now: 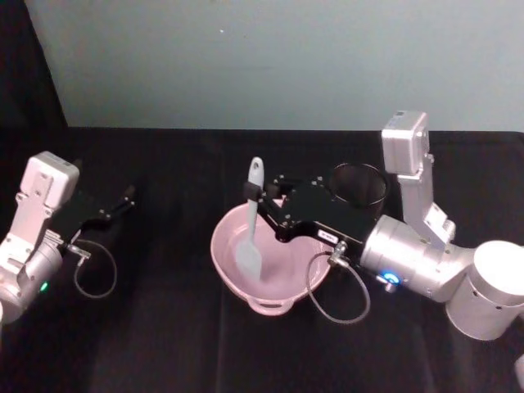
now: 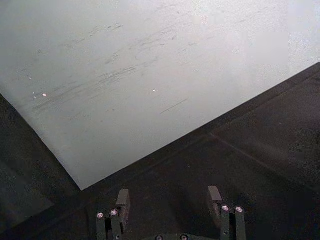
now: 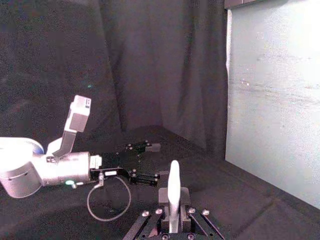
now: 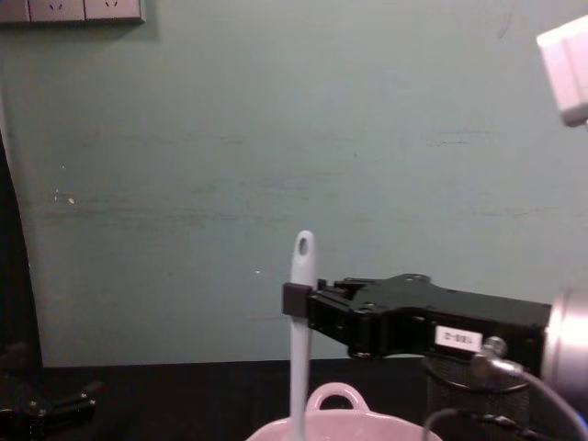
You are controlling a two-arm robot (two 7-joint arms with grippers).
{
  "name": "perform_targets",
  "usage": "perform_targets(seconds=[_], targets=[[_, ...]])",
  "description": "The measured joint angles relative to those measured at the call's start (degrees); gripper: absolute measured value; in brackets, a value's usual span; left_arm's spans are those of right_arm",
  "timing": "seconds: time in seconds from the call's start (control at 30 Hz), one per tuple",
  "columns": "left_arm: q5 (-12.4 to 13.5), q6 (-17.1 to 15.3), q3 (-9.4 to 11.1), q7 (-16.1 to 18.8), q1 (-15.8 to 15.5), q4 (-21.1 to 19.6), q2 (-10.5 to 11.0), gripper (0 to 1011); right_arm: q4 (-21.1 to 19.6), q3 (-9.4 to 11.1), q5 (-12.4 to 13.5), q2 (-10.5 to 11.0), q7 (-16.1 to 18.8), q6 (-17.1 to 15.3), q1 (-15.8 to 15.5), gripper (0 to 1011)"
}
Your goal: Use the one hand to pick up the spoon and stir the clear water in the bowl.
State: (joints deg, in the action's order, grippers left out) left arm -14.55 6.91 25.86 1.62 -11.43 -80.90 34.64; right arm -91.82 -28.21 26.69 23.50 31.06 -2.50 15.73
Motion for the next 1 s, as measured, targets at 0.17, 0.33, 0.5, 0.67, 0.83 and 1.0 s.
perform_targets(seconds=[0.17, 0.33, 0.5, 0.67, 0.83, 1.0], targets=[[0.0, 0.0, 0.0, 0.0, 0.0, 0.0, 0.0, 1011, 2.5, -1.1, -0.6, -1.5, -0.7, 1.3, 1.7, 125], [0.0, 0.0, 0.0, 0.0, 0.0, 0.0, 0.0, 1011, 5.3, -1.6, -2.2, -2.8, -1.7, 3.1, 3.2, 125], [0.0, 0.0, 0.0, 0.0, 0.0, 0.0, 0.0, 1011, 9.0, -1.6, -4.0, -4.2, -2.9, 4.6, 4.7, 125], [0.0, 0.0, 0.0, 0.0, 0.0, 0.0, 0.0, 1011, 11.0, -0.8, -5.4, -4.6, -3.7, 5.5, 5.5, 125], [0.0, 0.0, 0.0, 0.0, 0.0, 0.0, 0.0, 1011, 10.8, 0.5, -6.1, -3.8, -4.0, 5.9, 5.1, 125], [0.0, 0.0, 0.0, 0.0, 0.0, 0.0, 0.0, 1011, 9.2, 1.3, -6.7, -2.6, -3.9, 6.2, 3.8, 125]])
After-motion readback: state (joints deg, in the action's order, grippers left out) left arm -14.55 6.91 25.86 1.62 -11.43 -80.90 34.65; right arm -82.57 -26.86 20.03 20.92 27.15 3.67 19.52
